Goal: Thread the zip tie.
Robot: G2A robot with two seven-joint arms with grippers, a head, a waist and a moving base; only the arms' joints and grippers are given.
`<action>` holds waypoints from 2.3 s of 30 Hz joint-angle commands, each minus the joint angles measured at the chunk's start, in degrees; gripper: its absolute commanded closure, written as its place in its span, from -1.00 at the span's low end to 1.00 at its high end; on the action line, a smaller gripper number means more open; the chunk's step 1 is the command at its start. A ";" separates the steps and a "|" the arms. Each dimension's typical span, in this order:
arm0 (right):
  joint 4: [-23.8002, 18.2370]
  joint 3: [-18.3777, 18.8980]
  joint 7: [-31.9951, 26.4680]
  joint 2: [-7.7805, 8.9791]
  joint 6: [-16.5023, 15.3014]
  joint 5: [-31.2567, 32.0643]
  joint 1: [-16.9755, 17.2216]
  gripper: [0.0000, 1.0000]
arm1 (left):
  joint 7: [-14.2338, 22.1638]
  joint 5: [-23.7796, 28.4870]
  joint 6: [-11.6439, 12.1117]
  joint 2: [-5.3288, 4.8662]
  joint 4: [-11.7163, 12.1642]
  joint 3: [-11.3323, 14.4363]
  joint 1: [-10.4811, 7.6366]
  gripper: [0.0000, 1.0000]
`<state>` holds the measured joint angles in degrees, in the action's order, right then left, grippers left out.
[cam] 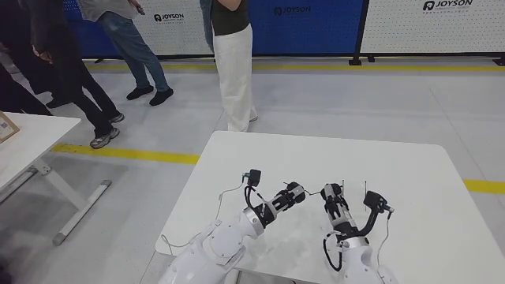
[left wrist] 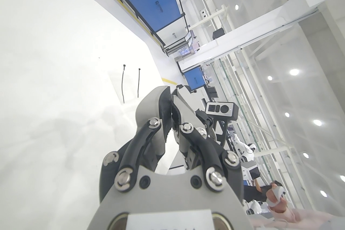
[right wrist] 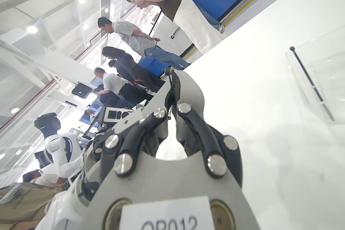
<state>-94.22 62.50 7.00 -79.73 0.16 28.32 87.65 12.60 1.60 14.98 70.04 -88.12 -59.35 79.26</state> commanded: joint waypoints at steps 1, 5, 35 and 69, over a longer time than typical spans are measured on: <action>0.03 0.00 0.09 -0.03 -0.04 0.03 0.05 1.00 | -0.02 -0.22 0.15 0.00 0.07 0.08 0.07 1.00; 0.00 0.05 0.39 -0.10 0.20 0.48 0.15 1.00 | -0.11 -0.32 0.21 -0.01 0.24 0.09 0.13 1.00; -0.70 0.13 1.35 -0.70 0.93 2.03 0.64 1.00 | -1.21 -2.17 -1.70 0.34 1.21 1.62 -0.90 0.80; 0.13 1.21 -1.01 -1.08 -2.76 -1.41 0.96 1.00 | -2.28 -1.64 0.30 0.70 1.02 2.39 -0.91 1.00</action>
<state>-94.14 63.63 6.43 -80.83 -2.80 26.97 88.60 10.39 -0.01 15.28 70.74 -87.14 -56.92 78.30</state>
